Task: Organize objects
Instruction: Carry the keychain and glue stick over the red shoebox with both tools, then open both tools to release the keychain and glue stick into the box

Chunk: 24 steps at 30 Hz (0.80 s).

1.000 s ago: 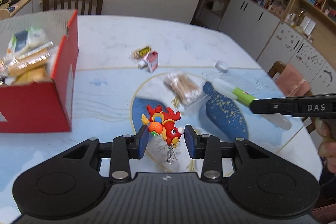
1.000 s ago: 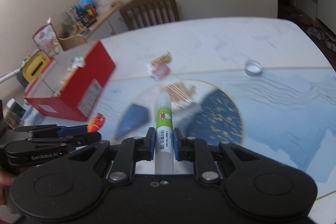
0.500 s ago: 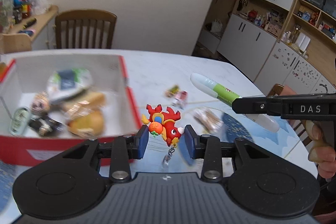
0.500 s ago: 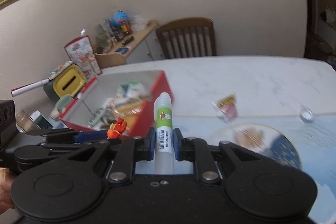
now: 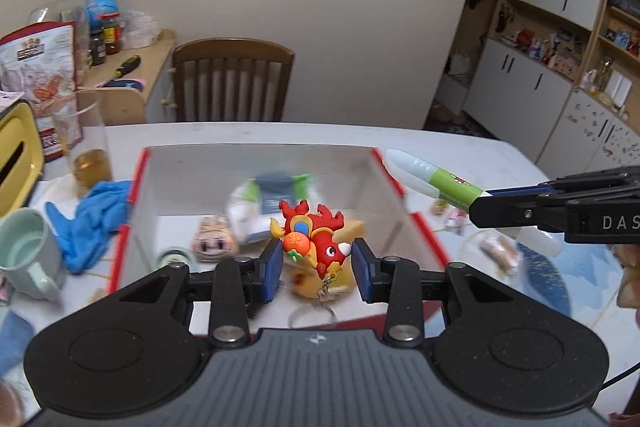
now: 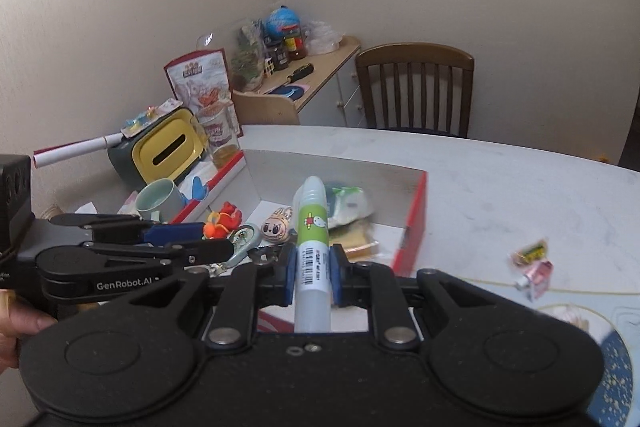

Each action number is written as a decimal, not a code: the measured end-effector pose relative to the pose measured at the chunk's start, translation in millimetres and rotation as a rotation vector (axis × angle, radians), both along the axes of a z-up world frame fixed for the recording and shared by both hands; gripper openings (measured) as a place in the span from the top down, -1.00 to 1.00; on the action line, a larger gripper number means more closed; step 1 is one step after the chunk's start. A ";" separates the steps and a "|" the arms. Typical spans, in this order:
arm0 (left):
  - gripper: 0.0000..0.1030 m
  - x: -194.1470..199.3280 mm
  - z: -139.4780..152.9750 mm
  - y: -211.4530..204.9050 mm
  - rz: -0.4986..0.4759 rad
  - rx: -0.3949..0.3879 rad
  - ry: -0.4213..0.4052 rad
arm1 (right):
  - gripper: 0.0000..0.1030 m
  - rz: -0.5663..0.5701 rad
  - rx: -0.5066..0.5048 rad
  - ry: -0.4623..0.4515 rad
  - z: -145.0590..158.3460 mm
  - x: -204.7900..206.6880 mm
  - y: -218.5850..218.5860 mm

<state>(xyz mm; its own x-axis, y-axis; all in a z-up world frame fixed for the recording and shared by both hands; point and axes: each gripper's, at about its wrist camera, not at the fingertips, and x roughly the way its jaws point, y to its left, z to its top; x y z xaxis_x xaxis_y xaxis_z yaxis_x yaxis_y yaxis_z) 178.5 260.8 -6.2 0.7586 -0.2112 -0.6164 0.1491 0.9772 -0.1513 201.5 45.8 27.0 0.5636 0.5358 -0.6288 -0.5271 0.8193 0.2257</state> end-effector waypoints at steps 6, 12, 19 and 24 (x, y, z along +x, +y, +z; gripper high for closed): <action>0.31 16.3 -13.3 22.0 0.017 0.034 0.032 | 0.69 0.021 -0.055 0.016 -15.2 16.5 34.0; 0.31 38.9 -26.1 36.9 0.031 0.092 0.056 | 0.69 0.058 -0.158 0.020 -36.7 33.1 74.1; 0.31 72.7 -50.9 50.5 0.059 0.115 0.133 | 0.69 0.113 -0.247 0.040 -63.0 48.0 110.9; 0.30 85.0 -63.6 46.7 0.031 0.173 0.168 | 0.69 0.133 -0.284 0.080 -81.4 56.2 128.3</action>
<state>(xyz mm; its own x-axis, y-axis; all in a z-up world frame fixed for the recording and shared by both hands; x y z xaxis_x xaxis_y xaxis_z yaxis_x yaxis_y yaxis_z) 263.5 307.5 -69.8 0.6465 -0.0699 -0.7597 0.1058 0.9944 -0.0015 257.7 174.1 -54.4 0.4433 0.3981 -0.8031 -0.6240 0.7803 0.0424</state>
